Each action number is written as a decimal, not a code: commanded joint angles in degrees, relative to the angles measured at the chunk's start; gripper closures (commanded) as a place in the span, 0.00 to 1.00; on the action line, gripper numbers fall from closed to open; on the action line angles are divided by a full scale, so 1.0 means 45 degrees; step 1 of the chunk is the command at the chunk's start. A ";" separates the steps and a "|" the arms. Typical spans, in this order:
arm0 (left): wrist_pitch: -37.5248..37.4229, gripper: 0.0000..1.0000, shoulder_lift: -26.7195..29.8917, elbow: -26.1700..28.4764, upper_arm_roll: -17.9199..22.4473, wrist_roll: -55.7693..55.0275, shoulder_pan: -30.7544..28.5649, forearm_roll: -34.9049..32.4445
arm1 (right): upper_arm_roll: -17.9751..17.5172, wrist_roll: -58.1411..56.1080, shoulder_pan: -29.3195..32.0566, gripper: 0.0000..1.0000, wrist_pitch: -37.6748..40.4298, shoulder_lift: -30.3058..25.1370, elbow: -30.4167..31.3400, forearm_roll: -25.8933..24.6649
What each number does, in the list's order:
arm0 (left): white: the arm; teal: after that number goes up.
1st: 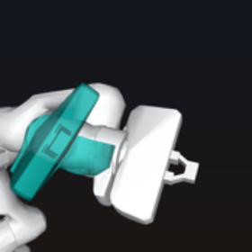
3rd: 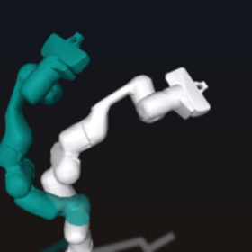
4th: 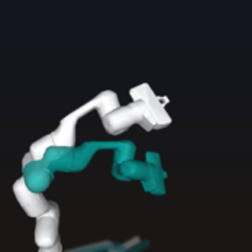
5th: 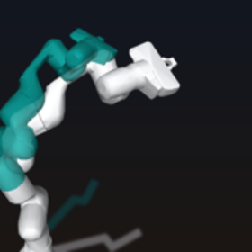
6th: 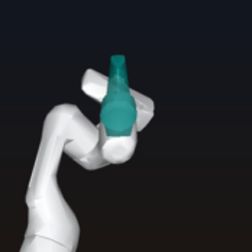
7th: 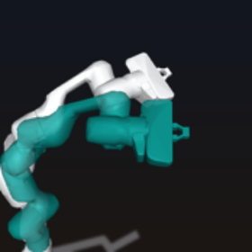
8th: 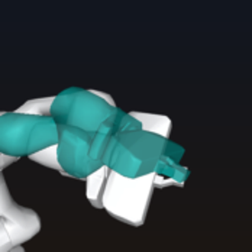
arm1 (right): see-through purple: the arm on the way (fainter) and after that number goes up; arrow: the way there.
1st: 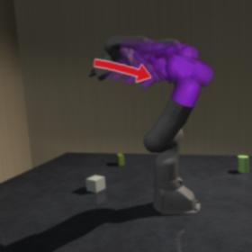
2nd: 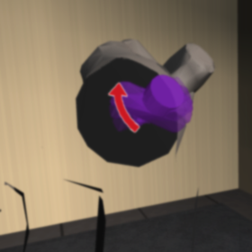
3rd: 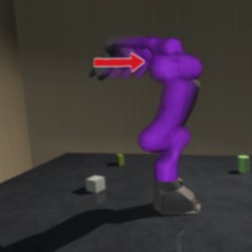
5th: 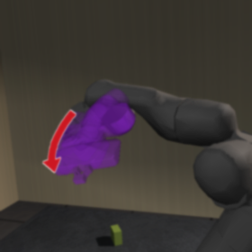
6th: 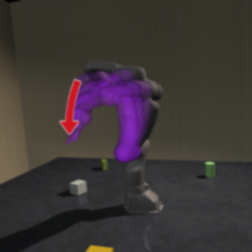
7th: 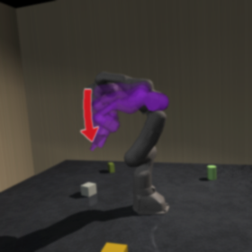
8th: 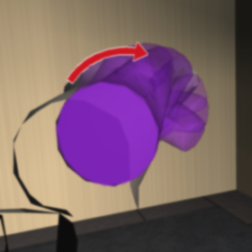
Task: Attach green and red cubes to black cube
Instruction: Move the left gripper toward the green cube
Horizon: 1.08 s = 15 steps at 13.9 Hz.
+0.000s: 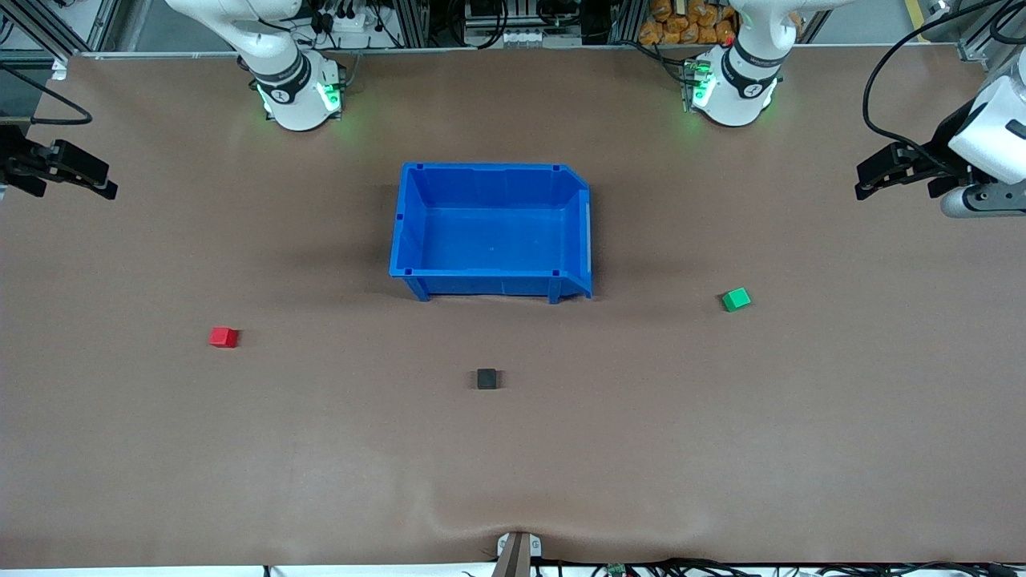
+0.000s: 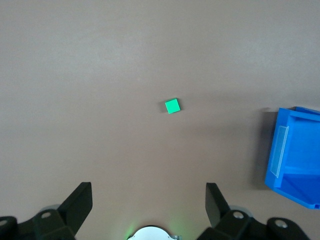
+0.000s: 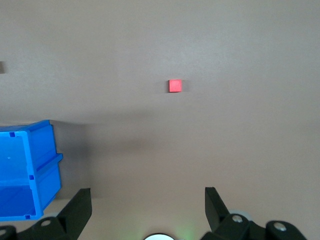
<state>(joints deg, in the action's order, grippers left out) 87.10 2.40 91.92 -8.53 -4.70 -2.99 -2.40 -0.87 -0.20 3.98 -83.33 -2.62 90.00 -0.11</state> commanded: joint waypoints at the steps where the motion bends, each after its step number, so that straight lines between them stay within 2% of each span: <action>1: -0.0215 0.00 -0.0181 -0.0153 -0.0078 -0.0011 0.0079 -0.0073 | 0.0038 -0.0091 0.0074 0.00 -0.0057 -0.0258 0.0313 0.0201; 15: 0.0195 0.00 -0.0396 0.0277 -0.0156 -0.0089 0.0275 -0.0073 | 0.0038 -0.0072 -0.0024 0.00 0.0001 -0.0180 0.0294 0.0201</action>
<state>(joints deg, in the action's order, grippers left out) 87.44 0.36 92.82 -9.12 -4.70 -1.95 -2.40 -0.86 -0.21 3.98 -83.30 -2.62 90.52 -0.05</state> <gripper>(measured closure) 0.000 0.000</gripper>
